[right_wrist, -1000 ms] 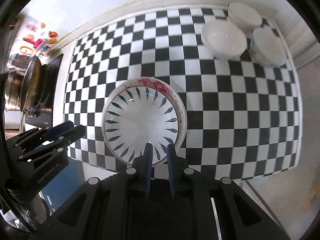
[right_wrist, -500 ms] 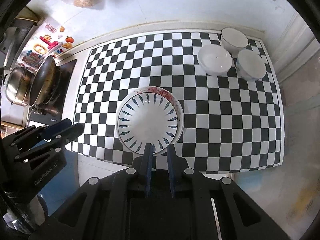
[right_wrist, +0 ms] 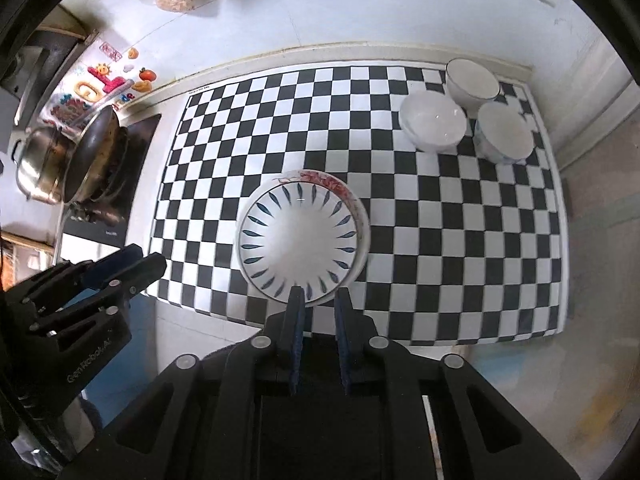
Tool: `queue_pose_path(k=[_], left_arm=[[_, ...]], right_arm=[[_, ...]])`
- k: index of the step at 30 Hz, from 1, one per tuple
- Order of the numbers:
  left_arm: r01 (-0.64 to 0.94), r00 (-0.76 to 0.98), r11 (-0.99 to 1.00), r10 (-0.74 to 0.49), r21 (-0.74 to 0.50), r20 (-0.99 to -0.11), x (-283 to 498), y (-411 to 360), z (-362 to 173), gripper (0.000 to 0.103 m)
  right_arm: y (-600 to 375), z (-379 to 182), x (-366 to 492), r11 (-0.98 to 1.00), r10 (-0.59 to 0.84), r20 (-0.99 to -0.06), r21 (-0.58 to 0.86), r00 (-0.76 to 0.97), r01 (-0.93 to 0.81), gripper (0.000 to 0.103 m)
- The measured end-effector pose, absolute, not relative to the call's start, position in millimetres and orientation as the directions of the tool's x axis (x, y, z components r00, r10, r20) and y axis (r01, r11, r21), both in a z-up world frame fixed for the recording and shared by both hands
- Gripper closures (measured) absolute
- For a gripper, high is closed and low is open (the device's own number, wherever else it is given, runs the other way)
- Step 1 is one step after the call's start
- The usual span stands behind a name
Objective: Organize plates and bowls
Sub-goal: 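Lower the plate stack onto the cloth and open both grippers, then move both grippers toward the white bowls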
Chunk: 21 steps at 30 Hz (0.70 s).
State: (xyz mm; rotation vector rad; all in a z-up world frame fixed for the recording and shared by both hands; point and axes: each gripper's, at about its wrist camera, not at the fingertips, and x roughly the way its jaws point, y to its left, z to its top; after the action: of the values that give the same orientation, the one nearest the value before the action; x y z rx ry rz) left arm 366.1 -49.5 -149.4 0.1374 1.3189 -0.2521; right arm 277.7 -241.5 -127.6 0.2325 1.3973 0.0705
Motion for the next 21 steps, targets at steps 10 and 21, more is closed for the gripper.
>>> queue_pose_path(k=[10, 21], left_arm=[[0.334, 0.291, 0.939, -0.185, -0.082, -0.939, 408, -51, -158, 0.070], [0.349, 0.189, 0.915, -0.281, -0.203, -0.941, 510, -103, -214, 0.070]], right_arm=[[-274, -134, 288, 0.912, 0.168, -0.944, 0.258, 0.283, 0.320, 0.040], [-370, -169, 328, 0.804, 0.053, -0.931, 0.254, 0.360, 0.538, 0.039]])
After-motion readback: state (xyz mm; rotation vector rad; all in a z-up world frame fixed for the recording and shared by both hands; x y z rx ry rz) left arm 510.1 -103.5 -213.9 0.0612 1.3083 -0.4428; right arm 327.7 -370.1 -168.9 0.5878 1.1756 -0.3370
